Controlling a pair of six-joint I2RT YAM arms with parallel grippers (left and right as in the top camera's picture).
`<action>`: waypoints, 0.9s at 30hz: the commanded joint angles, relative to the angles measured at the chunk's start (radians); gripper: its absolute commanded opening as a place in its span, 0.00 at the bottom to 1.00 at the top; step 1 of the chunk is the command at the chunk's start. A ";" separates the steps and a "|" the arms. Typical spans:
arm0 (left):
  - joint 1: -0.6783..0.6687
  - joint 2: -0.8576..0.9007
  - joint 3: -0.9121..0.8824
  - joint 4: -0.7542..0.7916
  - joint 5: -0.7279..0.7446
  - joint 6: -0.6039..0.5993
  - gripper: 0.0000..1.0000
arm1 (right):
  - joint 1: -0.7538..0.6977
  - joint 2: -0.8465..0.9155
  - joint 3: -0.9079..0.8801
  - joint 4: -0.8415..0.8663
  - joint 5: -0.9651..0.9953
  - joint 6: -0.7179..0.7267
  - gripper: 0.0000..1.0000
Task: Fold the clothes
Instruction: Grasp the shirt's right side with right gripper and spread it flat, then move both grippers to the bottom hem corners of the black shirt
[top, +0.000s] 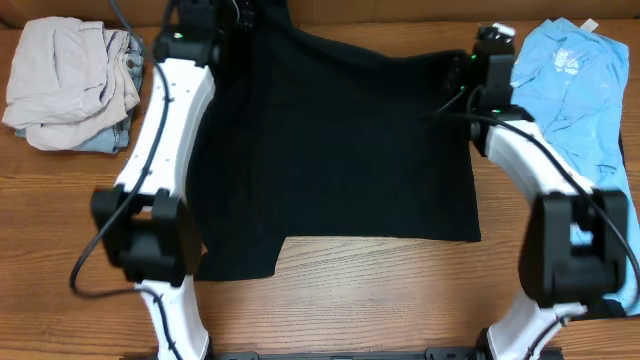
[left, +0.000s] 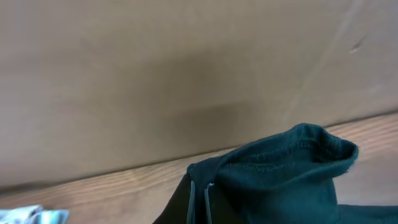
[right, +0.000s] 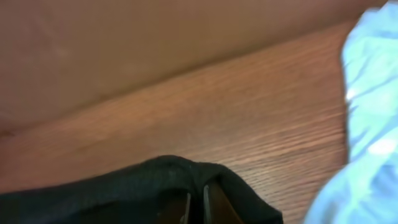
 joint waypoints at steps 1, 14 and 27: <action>0.003 0.124 0.009 0.046 -0.006 -0.022 0.04 | -0.004 0.079 0.014 0.065 0.003 0.021 0.09; 0.004 0.189 0.045 0.150 -0.209 -0.022 1.00 | -0.006 0.118 0.034 0.169 0.055 0.023 1.00; -0.021 -0.321 0.172 -0.506 -0.160 -0.066 1.00 | -0.008 -0.596 0.044 -0.430 -0.165 0.023 1.00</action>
